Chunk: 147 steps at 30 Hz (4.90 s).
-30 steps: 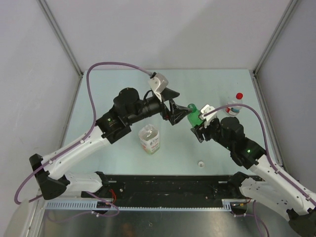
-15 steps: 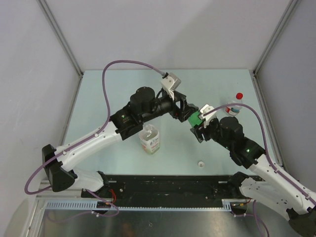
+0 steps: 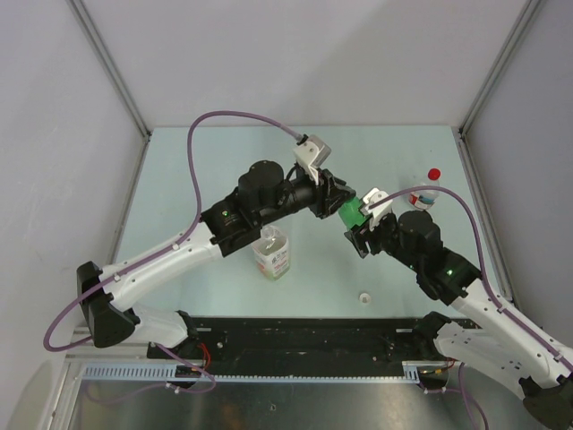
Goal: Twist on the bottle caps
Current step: Screw the bottle cap onto the plastic bottle, then place the plastic bottle at the center of the board.
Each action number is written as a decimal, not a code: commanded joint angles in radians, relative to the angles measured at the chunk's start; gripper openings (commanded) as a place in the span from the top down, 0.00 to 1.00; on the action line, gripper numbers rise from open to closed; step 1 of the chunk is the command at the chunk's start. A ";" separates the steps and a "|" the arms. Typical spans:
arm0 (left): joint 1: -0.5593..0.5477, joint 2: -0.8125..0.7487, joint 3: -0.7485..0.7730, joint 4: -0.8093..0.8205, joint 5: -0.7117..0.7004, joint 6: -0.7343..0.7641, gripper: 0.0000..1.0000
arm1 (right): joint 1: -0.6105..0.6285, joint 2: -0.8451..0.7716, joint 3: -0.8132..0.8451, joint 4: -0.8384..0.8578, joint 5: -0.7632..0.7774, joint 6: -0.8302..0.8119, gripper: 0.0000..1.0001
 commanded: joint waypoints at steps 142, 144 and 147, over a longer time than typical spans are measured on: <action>0.577 -0.037 -0.522 -0.045 -0.367 -0.145 0.44 | -0.010 -0.155 -0.048 0.021 0.515 0.347 0.01; 0.577 -0.058 -0.528 -0.044 -0.360 -0.147 0.36 | -0.011 -0.165 -0.048 0.020 0.507 0.357 0.01; 0.577 -0.083 -0.536 -0.045 -0.348 -0.146 0.28 | -0.015 -0.176 -0.048 0.013 0.496 0.382 0.01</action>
